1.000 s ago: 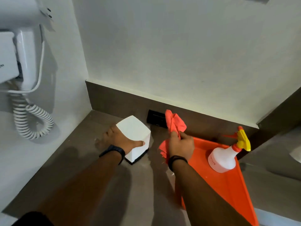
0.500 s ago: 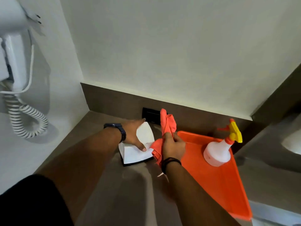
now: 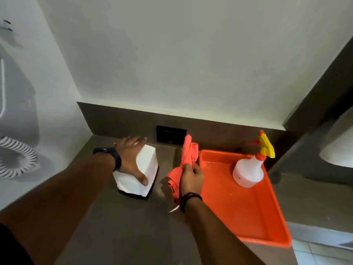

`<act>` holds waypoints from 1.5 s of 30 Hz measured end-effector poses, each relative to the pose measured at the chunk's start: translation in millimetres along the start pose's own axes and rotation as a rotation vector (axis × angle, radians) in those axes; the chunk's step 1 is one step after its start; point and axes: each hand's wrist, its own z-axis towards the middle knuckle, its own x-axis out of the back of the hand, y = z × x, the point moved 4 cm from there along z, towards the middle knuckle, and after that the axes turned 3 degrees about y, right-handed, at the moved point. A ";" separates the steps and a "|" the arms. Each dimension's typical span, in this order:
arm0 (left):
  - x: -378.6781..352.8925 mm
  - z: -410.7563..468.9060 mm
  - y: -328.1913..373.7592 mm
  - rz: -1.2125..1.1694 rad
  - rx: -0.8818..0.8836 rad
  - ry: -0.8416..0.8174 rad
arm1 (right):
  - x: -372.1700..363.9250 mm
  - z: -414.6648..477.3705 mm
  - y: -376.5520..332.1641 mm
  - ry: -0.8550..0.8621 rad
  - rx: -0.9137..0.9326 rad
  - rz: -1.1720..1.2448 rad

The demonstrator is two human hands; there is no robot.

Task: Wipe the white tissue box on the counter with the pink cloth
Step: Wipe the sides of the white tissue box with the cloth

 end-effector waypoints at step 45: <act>-5.1 7.8 2.8 0.082 -0.186 0.014 | -67.5 -26.6 35.4 -0.231 -0.028 -0.320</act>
